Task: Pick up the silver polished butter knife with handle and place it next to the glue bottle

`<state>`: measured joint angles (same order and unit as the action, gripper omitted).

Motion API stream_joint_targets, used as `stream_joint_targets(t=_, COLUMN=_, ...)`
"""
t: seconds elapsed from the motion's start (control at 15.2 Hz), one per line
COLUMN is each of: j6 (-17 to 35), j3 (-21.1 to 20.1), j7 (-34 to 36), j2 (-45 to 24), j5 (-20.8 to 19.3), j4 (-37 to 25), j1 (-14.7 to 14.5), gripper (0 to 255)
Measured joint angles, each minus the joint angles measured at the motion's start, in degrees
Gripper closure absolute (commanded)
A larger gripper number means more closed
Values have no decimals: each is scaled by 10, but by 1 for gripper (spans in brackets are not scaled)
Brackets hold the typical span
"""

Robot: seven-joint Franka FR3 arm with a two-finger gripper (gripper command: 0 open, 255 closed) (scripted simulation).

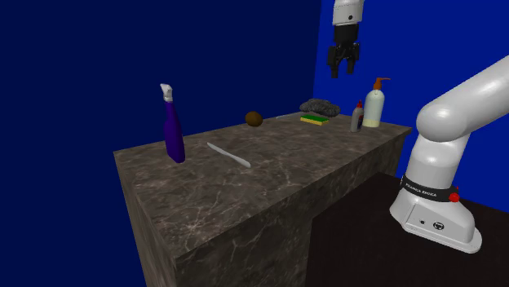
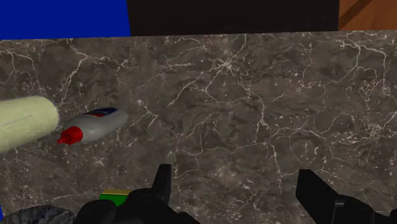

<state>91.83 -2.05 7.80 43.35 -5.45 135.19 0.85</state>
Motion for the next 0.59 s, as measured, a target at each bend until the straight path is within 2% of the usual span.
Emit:
stream_joint_targets(t=0.2, j6=10, j3=-12, j7=14, j2=-11, j5=10, j4=2, j1=-6, gripper=0)
stream_joint_targets(t=0.59, j6=70, j3=-60, j7=69, j2=-75, j5=48, j4=5, j1=-28, gripper=0)
